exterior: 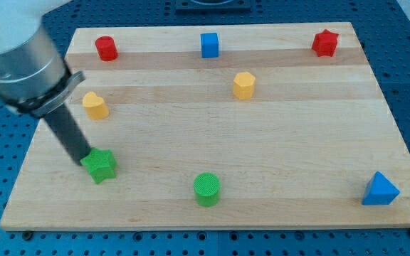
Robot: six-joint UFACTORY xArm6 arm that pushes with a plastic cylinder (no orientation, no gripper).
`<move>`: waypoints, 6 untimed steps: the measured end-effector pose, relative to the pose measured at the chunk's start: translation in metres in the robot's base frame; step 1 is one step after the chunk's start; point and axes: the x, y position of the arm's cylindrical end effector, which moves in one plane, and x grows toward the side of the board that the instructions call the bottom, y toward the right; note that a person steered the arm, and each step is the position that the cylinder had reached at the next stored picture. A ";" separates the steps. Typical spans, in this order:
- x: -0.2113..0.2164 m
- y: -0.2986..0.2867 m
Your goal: Place your arm at the bottom left of the green star
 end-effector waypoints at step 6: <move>0.079 -0.038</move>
